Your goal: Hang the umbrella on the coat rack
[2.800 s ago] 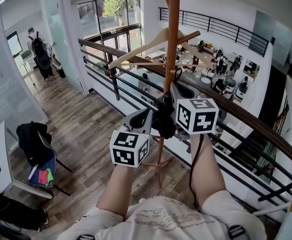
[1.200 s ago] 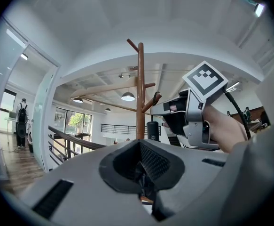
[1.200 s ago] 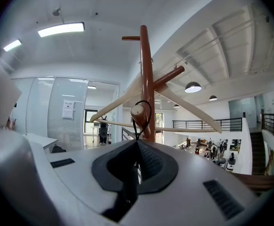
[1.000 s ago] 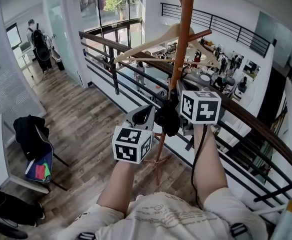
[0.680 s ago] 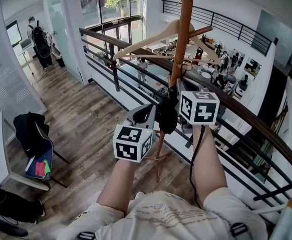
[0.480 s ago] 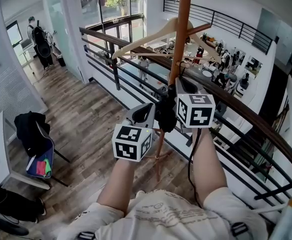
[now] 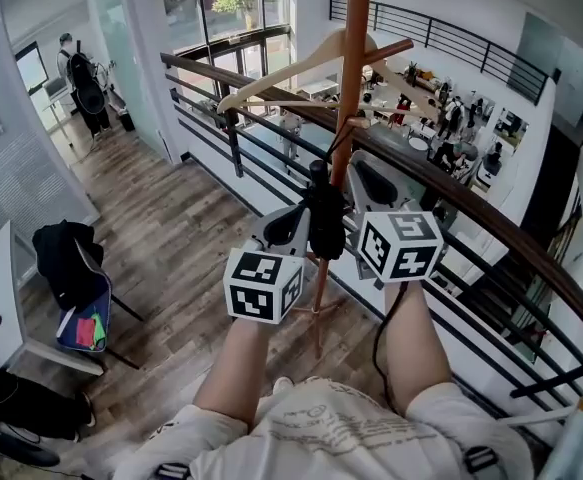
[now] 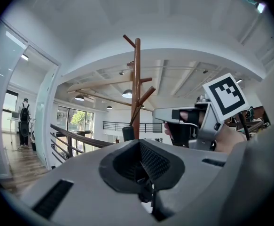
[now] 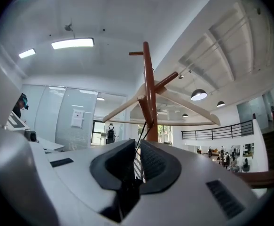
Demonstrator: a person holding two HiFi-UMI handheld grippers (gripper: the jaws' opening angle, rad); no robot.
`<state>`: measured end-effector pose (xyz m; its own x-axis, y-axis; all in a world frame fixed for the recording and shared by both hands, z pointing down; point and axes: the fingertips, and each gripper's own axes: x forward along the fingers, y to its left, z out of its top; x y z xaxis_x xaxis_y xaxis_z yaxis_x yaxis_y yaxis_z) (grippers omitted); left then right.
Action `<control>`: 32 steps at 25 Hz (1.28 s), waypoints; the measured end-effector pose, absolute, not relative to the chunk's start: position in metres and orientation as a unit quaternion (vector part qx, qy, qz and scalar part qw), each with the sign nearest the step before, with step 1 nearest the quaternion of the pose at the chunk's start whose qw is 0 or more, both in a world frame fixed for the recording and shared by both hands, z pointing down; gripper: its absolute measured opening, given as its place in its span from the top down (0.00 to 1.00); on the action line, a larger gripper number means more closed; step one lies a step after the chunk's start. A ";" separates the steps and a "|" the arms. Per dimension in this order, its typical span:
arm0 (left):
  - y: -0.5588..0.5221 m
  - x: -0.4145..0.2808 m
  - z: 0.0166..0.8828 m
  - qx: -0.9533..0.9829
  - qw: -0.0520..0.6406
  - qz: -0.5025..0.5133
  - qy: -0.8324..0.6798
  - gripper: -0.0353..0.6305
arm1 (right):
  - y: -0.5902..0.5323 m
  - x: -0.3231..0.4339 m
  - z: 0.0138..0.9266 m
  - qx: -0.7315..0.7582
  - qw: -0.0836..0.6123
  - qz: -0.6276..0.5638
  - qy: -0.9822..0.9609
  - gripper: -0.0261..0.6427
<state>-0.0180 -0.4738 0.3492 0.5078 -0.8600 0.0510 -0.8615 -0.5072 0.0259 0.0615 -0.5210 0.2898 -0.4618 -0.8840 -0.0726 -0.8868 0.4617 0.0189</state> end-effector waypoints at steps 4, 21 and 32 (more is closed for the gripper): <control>-0.468 -0.014 0.350 0.866 0.022 0.012 -0.500 0.94 | -0.502 0.071 0.296 -0.528 0.032 0.043 0.848 0.96; -0.451 0.012 0.365 0.865 0.026 0.010 -0.501 0.94 | -0.467 0.107 0.354 -0.532 0.029 -0.001 0.847 0.96; -0.453 0.015 0.366 0.864 0.025 0.009 -0.502 0.94 | -0.467 0.109 0.359 -0.540 0.028 -0.001 0.841 0.96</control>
<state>0.0149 -0.4528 0.3661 0.4954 -0.8677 0.0404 -0.8686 -0.4942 0.0349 0.1090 -0.4672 0.3594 -0.4160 -0.9082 -0.0463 -0.9081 0.4175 -0.0316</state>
